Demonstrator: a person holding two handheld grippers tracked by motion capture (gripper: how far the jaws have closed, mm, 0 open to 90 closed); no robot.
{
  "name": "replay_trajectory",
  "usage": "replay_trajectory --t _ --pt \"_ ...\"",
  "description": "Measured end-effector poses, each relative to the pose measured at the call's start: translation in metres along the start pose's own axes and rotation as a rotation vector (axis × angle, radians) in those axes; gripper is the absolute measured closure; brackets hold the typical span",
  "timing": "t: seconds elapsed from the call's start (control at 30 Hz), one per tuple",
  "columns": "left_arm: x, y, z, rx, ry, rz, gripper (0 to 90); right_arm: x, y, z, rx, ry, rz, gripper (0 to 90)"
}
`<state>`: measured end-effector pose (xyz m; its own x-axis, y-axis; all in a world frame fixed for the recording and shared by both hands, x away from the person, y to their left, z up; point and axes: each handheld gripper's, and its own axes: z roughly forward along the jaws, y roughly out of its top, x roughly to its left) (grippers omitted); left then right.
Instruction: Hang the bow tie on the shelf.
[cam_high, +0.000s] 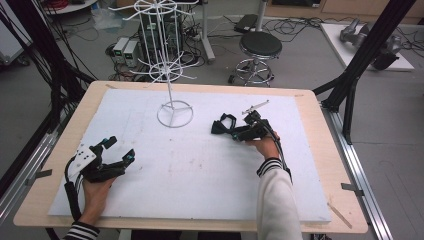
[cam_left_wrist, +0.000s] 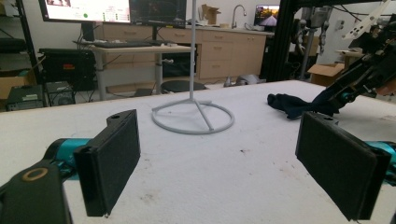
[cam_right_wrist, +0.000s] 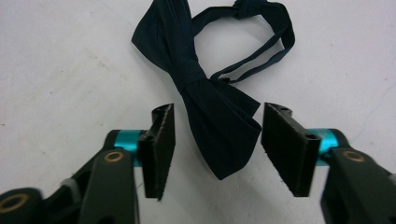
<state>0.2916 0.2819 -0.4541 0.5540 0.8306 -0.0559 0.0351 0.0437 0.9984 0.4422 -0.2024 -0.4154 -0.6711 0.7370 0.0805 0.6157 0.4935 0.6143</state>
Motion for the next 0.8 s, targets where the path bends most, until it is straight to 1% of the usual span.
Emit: replay_trajectory --t 0.03,0.07,0.1,0.13,0.17,0.27,0.3,0.37,0.4,0.43,0.47,0.5,0.57,0.63,0.8 --pt "0.000 0.000 0.000 -0.002 0.000 0.000 14.3 0.000 0.000 0.000 0.000 0.000 0.000 46.0" --pt "0.000 0.000 0.000 -0.001 -0.001 0.000 14.3 0.001 0.001 0.002 0.002 -0.005 -0.007 50.7" --pt "0.000 0.000 0.000 0.000 0.000 0.000 14.3 0.001 0.001 0.002 0.002 -0.005 -0.007 50.7" --pt "0.000 0.000 0.000 -0.001 -0.001 -0.001 14.3 0.002 0.001 0.002 0.001 -0.010 -0.009 52.8" --pt "0.000 0.000 0.000 -0.001 0.000 0.000 14.3 0.002 0.001 0.003 0.003 -0.009 -0.011 60.9" --pt "0.000 0.000 0.000 -0.002 -0.001 -0.001 14.3 0.004 0.002 0.002 0.002 -0.032 -0.046 73.4" --pt "0.000 0.000 0.000 -0.002 -0.001 -0.001 14.3 0.004 0.002 0.002 0.002 -0.032 -0.046 73.4" --pt "0.000 0.000 0.000 -0.002 -0.001 -0.001 14.3 0.005 0.003 0.000 0.001 -0.025 -0.050 82.2" --pt "0.000 0.000 0.000 -0.002 -0.001 0.000 14.3 0.006 0.004 0.000 -0.001 -0.042 -0.034 84.0" --pt "0.000 0.000 0.000 -0.002 0.000 0.000 14.3 0.006 0.004 0.000 -0.002 -0.054 -0.022 84.6" --pt "0.000 0.000 0.000 -0.002 0.000 0.000 14.3 0.007 0.004 0.000 0.001 -0.043 -0.018 84.9" --pt "0.000 0.000 0.000 -0.003 0.000 0.000 14.3 0.007 0.004 0.000 0.001 -0.043 -0.018 84.9" --pt "0.000 0.000 0.000 -0.003 0.000 0.000 14.3 0.008 0.005 0.000 0.005 -0.048 -0.035 85.0" --pt "0.000 0.000 0.000 -0.003 0.000 0.000 14.3 0.009 0.005 -0.001 -0.003 -0.051 -0.052 85.0" --pt "0.000 0.000 0.000 -0.003 0.000 0.000 14.3 0.010 0.006 -0.004 -0.021 -0.055 -0.055 85.2"
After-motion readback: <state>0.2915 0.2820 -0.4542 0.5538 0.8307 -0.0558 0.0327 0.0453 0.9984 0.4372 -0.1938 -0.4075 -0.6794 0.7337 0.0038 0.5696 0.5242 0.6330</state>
